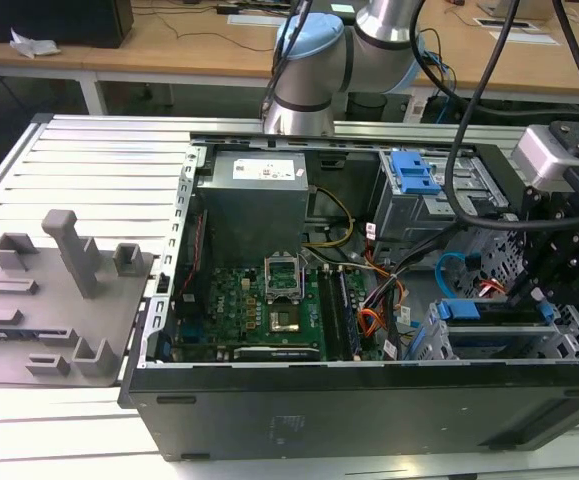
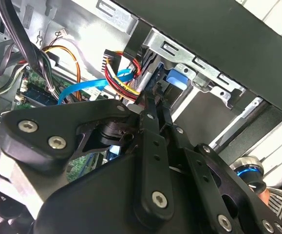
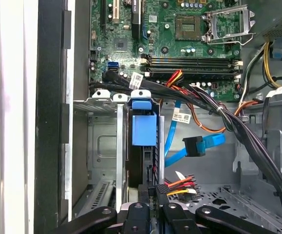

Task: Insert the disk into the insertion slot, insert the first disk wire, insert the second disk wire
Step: 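Insert the first disk wire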

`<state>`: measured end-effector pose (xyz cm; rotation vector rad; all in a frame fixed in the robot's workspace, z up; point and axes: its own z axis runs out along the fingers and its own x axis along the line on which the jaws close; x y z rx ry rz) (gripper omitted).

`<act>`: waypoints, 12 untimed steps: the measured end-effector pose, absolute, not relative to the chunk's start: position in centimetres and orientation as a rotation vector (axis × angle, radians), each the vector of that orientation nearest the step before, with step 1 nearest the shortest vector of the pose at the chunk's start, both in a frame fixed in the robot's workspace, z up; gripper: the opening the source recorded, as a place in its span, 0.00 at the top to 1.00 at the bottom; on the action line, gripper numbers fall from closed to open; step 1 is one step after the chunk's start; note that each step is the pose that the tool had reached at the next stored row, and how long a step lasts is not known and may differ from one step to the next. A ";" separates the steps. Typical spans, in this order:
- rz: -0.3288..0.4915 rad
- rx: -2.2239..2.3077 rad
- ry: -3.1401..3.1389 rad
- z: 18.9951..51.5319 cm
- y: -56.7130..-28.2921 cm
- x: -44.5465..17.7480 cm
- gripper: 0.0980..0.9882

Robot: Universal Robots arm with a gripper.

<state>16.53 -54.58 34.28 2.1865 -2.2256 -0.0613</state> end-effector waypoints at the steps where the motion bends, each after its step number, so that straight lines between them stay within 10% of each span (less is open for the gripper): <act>1: -0.062 2.187 -2.226 34.3 -54.6 16.5 0.92; 12: -0.067 2.187 -2.226 34.0 -54.5 16.7 0.92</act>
